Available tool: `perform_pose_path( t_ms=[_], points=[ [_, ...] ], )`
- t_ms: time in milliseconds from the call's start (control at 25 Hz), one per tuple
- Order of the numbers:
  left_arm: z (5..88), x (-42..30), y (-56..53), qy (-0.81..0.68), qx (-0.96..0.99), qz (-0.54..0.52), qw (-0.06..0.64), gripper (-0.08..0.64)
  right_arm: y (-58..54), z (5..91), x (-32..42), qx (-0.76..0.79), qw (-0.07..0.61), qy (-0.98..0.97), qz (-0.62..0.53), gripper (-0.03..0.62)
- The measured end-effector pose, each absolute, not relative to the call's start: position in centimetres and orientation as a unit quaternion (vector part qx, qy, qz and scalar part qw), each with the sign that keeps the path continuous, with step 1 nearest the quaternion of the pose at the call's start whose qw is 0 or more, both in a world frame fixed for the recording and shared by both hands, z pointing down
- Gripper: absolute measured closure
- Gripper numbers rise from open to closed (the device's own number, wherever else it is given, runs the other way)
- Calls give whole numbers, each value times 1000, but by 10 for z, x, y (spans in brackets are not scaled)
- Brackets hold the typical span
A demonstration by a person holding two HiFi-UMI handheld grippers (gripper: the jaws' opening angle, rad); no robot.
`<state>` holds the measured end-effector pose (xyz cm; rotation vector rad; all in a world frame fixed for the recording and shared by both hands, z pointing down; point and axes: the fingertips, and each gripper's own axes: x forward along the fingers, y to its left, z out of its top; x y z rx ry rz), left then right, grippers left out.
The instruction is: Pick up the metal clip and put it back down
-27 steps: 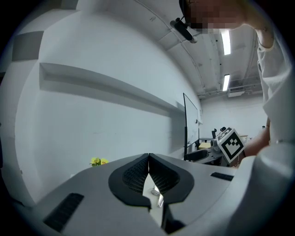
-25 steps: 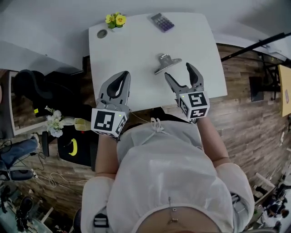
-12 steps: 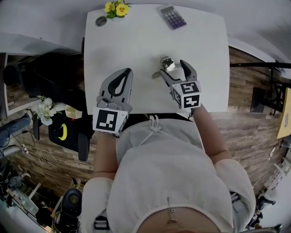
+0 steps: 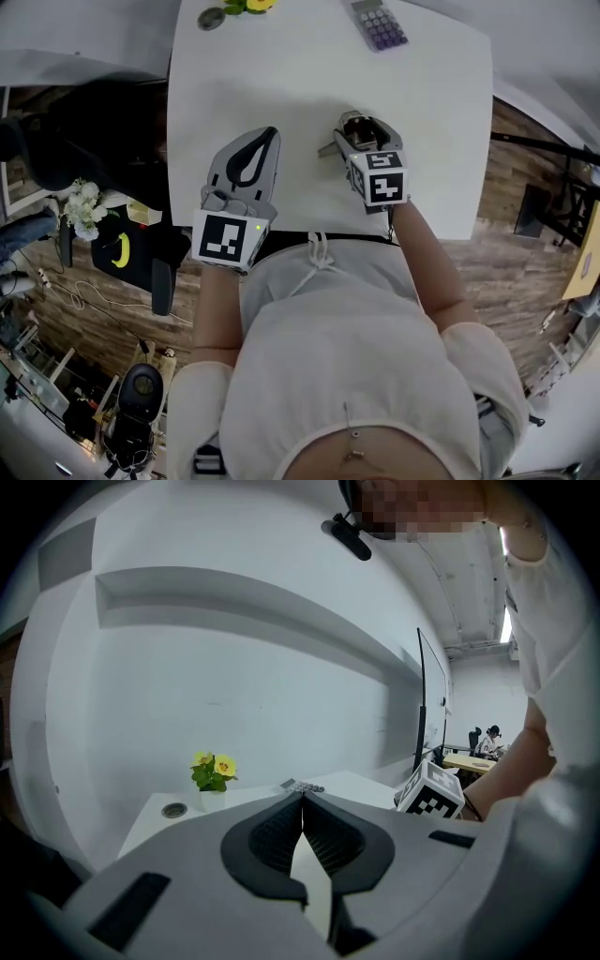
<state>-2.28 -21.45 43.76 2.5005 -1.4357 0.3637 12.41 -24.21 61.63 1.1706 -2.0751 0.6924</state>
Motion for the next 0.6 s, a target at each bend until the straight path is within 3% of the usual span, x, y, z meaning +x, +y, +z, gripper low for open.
perform_pose_path(
  t_ms=[320,440,600],
  points=[
    [435,-25,-222,-499,855,100,104,541,-242,624,126,447,347,-774,285,299],
    [440,-27,-218,-494,852,122,120,541,-242,623,127,451,339,-772,292,304],
    [427,-30,-224,-498,857,98,90,541,-246,606,132,466,314,-779,280,305]
  ],
)
